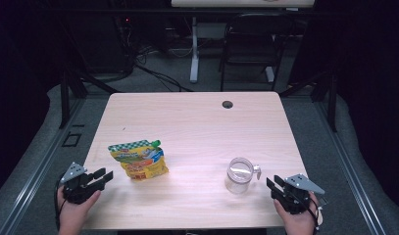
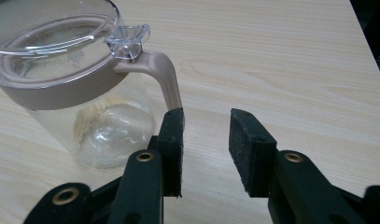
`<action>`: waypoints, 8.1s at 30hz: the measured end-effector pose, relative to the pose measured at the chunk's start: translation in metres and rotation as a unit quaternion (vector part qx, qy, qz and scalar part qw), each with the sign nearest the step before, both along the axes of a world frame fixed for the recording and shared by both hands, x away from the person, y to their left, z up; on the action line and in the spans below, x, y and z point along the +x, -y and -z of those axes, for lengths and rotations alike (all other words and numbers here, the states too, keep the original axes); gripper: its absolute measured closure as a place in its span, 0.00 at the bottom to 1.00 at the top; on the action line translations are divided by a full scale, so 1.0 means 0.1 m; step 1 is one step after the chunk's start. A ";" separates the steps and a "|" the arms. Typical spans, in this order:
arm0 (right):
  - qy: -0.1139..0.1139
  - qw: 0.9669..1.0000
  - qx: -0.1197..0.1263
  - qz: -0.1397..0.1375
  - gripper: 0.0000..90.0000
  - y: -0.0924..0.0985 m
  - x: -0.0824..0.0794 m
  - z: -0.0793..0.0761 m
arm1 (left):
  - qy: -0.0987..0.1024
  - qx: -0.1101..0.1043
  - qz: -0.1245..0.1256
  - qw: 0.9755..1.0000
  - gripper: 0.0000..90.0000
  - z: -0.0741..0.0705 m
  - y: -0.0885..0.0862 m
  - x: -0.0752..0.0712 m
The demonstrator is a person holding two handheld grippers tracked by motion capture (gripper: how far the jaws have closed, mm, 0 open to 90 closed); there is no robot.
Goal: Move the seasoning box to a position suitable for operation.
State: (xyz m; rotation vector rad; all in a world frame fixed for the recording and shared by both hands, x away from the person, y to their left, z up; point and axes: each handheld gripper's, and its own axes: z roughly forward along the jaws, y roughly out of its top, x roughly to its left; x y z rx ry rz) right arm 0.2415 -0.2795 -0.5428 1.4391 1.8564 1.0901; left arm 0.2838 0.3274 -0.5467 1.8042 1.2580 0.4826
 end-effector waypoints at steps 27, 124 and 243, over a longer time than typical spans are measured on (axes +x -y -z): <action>-0.013 0.999 -0.038 -0.034 0.74 -0.24 0.10 0.04 | -0.002 0.000 -0.008 1.000 0.68 -0.01 -0.04 -0.08; -0.062 0.996 -0.040 -0.051 0.78 -0.96 0.01 -0.02 | 0.018 0.020 0.118 0.993 0.80 -0.26 0.74 -0.44; 0.045 0.989 -0.017 -0.138 0.51 -0.88 -0.34 -0.32 | 0.020 0.022 0.341 0.940 1.00 -0.46 2.73 -0.05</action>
